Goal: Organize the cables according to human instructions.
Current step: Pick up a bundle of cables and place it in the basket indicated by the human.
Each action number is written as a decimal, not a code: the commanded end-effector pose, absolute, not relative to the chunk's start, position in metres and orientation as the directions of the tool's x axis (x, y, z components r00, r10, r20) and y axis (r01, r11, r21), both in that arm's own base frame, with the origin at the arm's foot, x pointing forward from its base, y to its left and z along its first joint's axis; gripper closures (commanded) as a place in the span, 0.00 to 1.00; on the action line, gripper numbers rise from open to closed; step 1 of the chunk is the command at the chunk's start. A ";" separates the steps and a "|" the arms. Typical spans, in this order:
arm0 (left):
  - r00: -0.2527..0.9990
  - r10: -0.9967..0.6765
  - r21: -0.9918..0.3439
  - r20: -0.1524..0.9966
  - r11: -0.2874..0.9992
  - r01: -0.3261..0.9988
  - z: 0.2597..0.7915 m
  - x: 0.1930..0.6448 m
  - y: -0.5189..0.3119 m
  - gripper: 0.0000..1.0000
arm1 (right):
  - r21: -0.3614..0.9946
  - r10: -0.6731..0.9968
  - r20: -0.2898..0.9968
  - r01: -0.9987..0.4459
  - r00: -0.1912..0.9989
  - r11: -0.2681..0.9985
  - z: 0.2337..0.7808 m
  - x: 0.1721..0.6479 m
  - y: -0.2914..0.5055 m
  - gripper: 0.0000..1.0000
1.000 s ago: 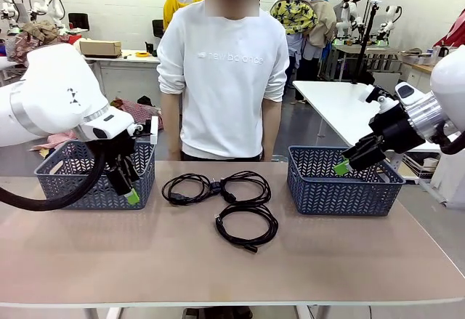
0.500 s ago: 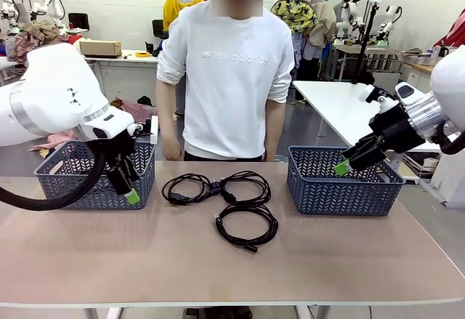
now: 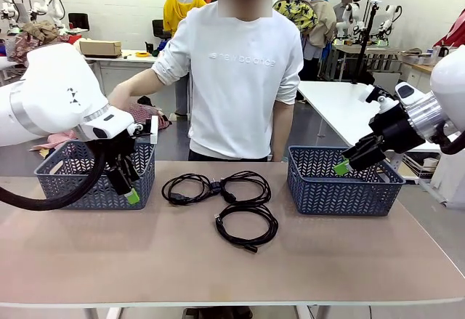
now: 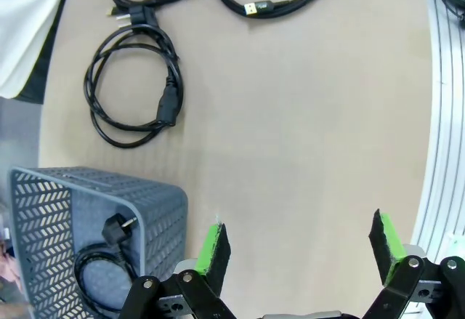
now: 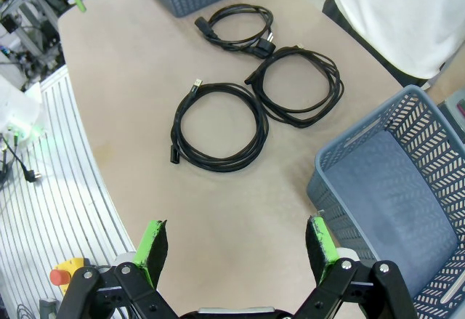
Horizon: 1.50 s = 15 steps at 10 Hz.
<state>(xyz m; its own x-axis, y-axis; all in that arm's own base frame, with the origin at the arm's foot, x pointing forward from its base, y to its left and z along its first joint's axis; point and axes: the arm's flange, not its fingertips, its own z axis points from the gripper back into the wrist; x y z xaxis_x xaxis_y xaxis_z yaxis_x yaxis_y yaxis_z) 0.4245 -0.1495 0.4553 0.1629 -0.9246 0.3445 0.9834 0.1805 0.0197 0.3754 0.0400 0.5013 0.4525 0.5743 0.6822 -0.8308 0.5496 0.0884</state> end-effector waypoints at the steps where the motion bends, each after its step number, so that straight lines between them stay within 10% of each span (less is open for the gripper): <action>1: 0.174 -0.921 0.018 0.347 0.192 0.981 0.457 0.425 -0.149 0.00 | 0.089 0.566 0.704 -0.844 0.429 0.529 0.501 0.379 0.039 0.00; 9: 0.163 -0.925 0.020 0.345 0.181 0.983 0.455 0.425 -0.149 0.00 | 0.089 0.566 0.704 -0.844 0.429 0.529 0.501 0.379 0.039 0.00; 15: 0.088 -0.990 0.114 0.109 0.100 0.988 0.454 0.513 -0.243 0.00 | 0.089 0.566 0.704 -0.844 0.429 0.529 0.501 0.379 0.039 0.00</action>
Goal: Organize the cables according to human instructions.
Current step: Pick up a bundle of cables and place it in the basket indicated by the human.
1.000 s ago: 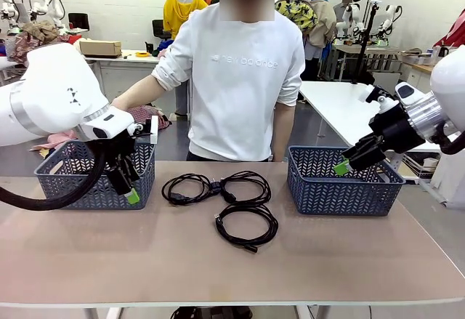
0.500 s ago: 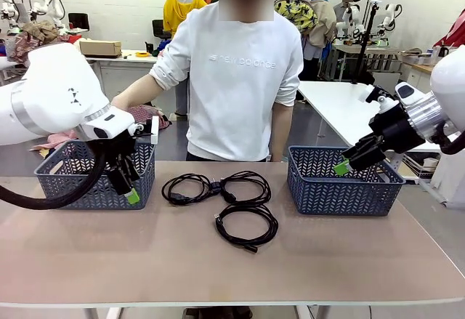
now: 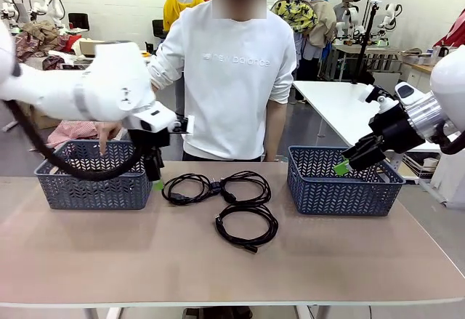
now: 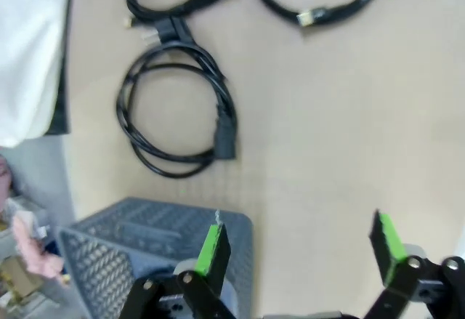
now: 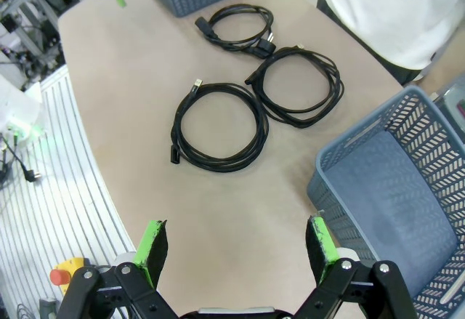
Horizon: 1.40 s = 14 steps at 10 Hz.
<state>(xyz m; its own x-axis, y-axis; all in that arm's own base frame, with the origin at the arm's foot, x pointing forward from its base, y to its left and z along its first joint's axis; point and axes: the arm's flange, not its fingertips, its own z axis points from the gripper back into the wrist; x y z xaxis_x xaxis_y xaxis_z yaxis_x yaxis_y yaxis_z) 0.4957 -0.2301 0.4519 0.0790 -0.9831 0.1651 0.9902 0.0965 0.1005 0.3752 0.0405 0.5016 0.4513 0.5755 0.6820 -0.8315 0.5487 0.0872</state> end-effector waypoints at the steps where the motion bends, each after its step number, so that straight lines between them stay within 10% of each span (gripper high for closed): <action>1: 0.084 -0.993 0.126 0.082 0.094 0.988 0.446 0.526 -0.260 0.00 | 0.089 0.566 0.704 -0.844 0.429 0.529 0.501 0.379 0.039 0.00; 14: 0.075 -0.995 0.123 0.060 0.082 0.989 0.398 0.563 -0.313 0.00 | 0.089 0.566 0.704 -0.844 0.429 0.529 0.501 0.379 0.039 0.00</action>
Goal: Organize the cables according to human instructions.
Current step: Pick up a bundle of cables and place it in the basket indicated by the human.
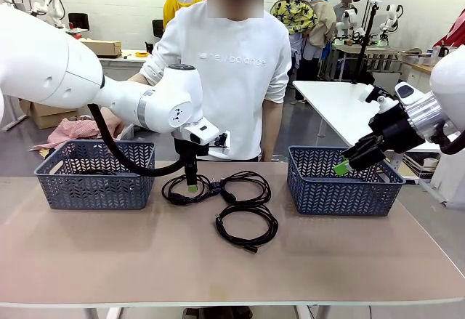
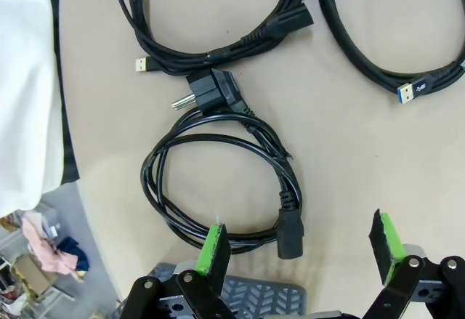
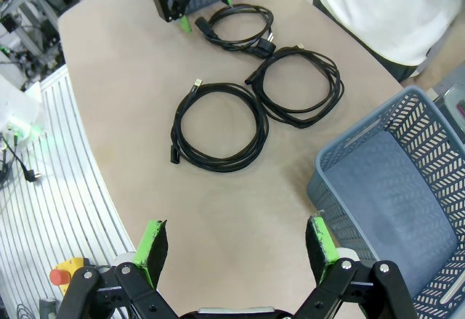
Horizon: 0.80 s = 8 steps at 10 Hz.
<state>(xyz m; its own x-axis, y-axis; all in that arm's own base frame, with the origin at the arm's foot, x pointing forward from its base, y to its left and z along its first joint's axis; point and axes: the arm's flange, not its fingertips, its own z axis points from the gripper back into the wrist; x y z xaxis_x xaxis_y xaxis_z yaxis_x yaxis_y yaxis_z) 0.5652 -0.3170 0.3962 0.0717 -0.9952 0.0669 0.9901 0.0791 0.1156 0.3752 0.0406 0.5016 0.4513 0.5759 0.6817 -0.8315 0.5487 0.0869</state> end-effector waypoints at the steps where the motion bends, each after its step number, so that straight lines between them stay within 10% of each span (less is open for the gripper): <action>1: 0.071 -0.995 0.116 0.067 0.079 0.990 0.396 0.565 -0.317 0.00 | 0.089 0.566 0.704 -0.844 0.429 0.529 0.501 0.379 0.039 0.00; 8: 0.099 -0.993 0.094 0.061 0.104 0.990 0.352 0.584 -0.323 0.00 | 0.089 0.566 0.704 -0.844 0.429 0.529 0.501 0.379 0.039 0.00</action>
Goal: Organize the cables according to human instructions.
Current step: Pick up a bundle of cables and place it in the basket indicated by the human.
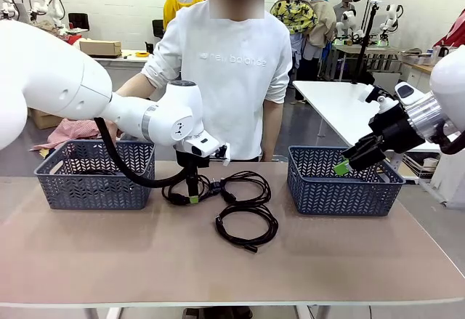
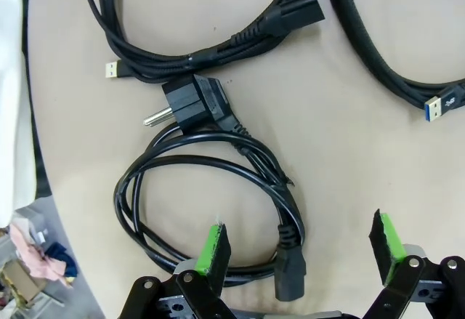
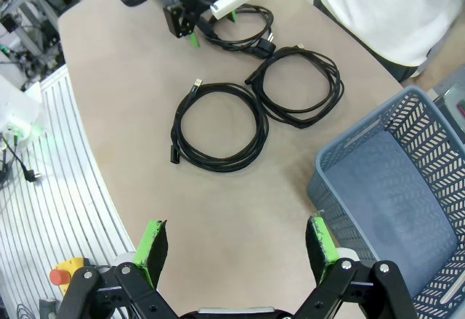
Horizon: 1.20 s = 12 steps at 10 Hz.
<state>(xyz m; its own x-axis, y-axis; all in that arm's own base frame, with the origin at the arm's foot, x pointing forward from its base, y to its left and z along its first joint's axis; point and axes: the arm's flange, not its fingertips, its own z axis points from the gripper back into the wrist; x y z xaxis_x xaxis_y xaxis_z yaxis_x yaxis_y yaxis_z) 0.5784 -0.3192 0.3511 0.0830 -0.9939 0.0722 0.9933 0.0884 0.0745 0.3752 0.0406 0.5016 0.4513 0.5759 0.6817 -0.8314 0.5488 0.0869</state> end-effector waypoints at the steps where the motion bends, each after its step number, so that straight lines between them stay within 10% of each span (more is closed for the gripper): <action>1: 0.103 -0.993 0.087 0.060 0.108 0.990 0.347 0.587 -0.325 0.00 | 0.089 0.566 0.704 -0.844 0.429 0.529 0.501 0.379 0.039 0.00; 10: 0.129 -0.991 0.058 0.034 0.131 0.990 0.316 0.606 -0.334 0.00 | 0.089 0.566 0.704 -0.844 0.429 0.529 0.501 0.379 0.039 0.00; 12: 0.129 -0.991 0.048 0.036 0.131 0.990 0.316 0.607 -0.334 0.19 | 0.089 0.566 0.704 -0.844 0.429 0.529 0.501 0.379 0.039 0.00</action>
<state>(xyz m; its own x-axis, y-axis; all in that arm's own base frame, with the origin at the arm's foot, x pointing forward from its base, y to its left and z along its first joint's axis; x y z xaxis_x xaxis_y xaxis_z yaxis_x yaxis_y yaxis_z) 0.6051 -0.3334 0.3129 0.1160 -0.9919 0.0526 0.9919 0.1184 0.0460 0.3752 0.0406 0.5015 0.4515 0.5759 0.6816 -0.8314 0.5488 0.0870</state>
